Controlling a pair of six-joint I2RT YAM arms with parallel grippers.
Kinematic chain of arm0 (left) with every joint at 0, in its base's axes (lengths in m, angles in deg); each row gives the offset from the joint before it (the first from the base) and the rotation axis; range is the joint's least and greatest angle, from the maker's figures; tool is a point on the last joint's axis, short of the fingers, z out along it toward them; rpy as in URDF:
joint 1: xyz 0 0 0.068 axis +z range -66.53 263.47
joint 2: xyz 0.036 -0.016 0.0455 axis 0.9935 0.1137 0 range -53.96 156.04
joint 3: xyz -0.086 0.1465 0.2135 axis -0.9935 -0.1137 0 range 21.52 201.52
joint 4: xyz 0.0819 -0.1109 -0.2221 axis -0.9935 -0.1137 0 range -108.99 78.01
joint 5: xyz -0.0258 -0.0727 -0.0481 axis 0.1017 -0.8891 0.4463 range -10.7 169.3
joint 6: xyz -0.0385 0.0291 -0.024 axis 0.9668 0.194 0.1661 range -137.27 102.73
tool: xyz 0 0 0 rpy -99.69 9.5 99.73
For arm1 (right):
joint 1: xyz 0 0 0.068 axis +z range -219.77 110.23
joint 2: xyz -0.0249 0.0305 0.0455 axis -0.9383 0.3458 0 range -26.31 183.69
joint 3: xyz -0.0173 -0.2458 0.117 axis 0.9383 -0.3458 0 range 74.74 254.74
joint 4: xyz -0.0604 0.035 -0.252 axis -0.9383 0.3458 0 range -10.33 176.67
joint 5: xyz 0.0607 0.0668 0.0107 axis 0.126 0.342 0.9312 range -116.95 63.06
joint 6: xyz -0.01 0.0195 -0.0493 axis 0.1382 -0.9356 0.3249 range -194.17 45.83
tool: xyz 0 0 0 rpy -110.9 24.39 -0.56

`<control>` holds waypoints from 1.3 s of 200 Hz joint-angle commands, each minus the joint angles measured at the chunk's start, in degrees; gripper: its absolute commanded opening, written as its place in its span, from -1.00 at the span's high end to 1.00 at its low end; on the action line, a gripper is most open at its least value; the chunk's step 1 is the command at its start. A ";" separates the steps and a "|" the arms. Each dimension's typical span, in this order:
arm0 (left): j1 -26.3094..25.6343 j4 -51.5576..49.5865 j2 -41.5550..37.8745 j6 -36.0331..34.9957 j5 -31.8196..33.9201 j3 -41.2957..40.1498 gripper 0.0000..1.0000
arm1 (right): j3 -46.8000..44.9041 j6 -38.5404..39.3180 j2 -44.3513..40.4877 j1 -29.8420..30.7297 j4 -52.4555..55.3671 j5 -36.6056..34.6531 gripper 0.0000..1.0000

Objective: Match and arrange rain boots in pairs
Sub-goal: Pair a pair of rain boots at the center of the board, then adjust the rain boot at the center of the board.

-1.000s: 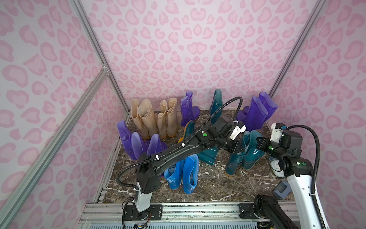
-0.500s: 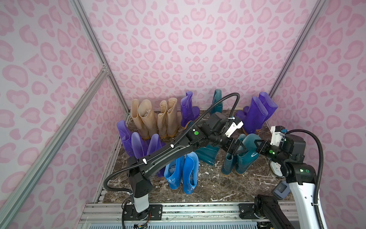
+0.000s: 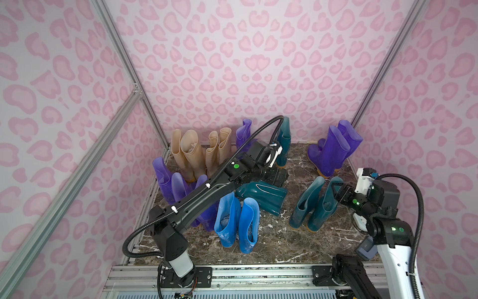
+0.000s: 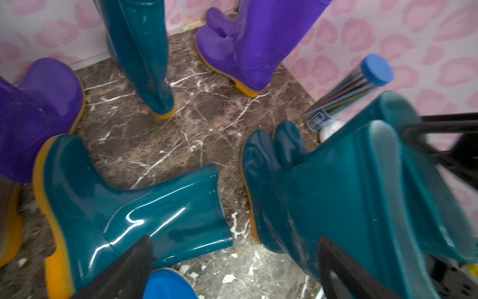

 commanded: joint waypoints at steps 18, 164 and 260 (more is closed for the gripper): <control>-0.92 -10.88 8.90 -5.65 6.77 7.38 -0.25 | 6.65 0.57 -0.02 0.11 -3.43 -5.71 -0.28; -12.18 -11.74 19.90 -4.63 8.64 -3.33 -0.70 | 8.91 0.47 5.45 1.20 -14.75 -3.13 -0.39; -11.13 3.33 23.79 -2.13 17.77 -11.02 -0.06 | 7.83 1.92 5.47 2.99 -14.84 -4.25 -0.40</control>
